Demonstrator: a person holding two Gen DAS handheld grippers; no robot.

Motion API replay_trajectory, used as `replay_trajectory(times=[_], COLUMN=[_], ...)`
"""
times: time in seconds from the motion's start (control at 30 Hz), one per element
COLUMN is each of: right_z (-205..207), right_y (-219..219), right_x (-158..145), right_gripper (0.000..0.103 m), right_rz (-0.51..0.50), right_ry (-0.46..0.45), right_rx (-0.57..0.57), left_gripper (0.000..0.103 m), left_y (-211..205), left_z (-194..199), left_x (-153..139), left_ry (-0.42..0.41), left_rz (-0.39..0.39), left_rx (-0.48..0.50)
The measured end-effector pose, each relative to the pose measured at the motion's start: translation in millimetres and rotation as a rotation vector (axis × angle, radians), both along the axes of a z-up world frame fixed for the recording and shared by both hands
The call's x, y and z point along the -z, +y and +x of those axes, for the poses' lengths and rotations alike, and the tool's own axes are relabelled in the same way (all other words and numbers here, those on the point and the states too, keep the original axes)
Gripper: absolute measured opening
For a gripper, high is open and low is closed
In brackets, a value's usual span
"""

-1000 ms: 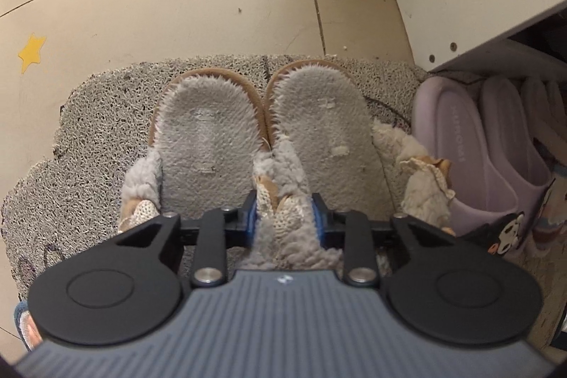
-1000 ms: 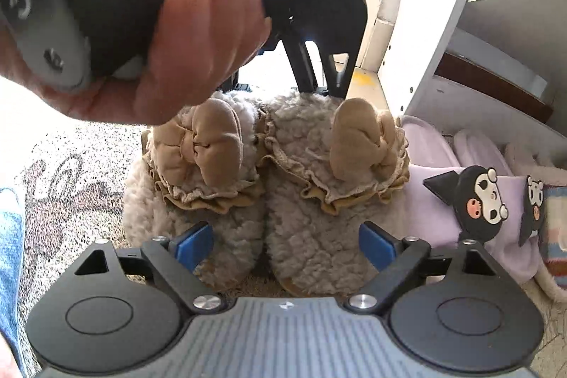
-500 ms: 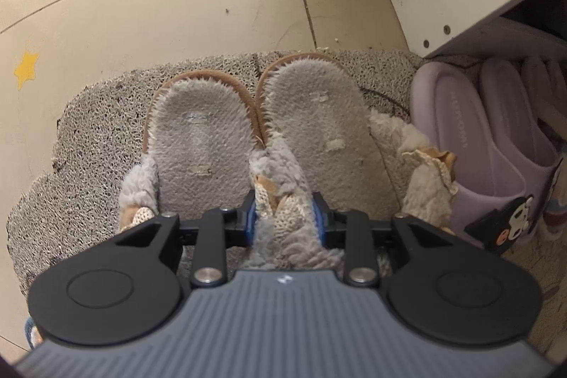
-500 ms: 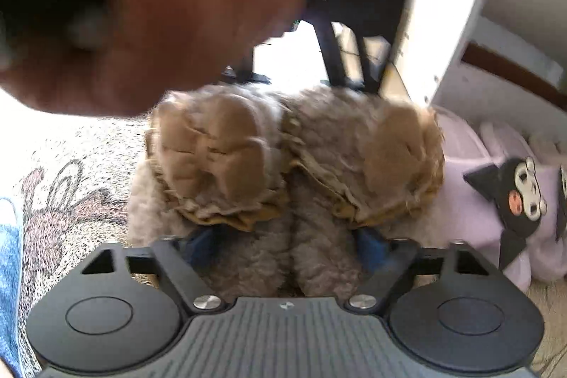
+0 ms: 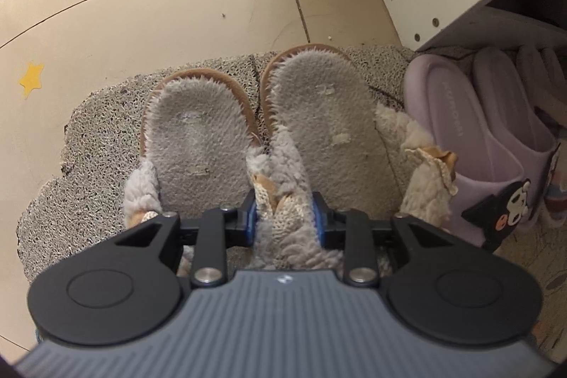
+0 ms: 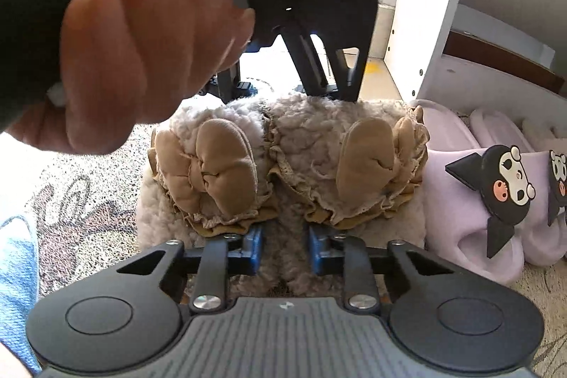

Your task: Organize scattered shoes

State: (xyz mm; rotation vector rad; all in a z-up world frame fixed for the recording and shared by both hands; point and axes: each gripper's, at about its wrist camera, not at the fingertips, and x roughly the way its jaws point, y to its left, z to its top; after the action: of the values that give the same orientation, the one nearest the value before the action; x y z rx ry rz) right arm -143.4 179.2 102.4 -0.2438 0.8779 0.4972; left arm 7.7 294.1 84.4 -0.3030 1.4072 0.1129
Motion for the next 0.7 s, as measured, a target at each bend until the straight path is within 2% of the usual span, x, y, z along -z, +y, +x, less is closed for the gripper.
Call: replay_trajectory(times=[0.03, 0.17, 0.3, 0.37, 0.5, 0.57, 0.63, 0.7], right_z=[0, 2, 6, 3, -10, -20, -21, -13], right_y=[0, -3, -20, -32, -39, -41, -42, -43], right_x=[-2, -8, -11, -11, 1, 14, 24, 31], right_gripper=[0.014, 0.009, 0.011, 0.018, 0.046, 0.055, 0.071, 0.077], right_rz=[0.002, 0.011, 0.08, 0.103, 0.069, 0.032, 0.007, -0.01], right_ry=[-0.001, -0.002, 0.058, 0.085, 0.14, 0.184, 0.206, 0.2], right_rx=[0.002, 0.012, 0.059, 0.092, 0.052, 0.028, 0.024, 0.023], left_gripper=[0.027, 0.027, 0.027, 0.027, 0.027, 0.027, 0.027, 0.027], left_y=[0, 0, 1, 2, 0, 0, 0, 0], left_z=[-1, -4, -8, -8, -8, -7, -5, -4], left_x=[-2, -8, -9, -9, -9, -8, -7, -4], left_ry=[0.0, -0.005, -0.007, -0.01, -0.013, -0.012, -0.01, -0.01], left_rz=[0.001, -0.001, 0.001, -0.002, 0.002, 0.002, 0.001, 0.001], left_rx=[0.0, -0.001, -0.002, -0.01, -0.014, -0.018, -0.021, -0.023])
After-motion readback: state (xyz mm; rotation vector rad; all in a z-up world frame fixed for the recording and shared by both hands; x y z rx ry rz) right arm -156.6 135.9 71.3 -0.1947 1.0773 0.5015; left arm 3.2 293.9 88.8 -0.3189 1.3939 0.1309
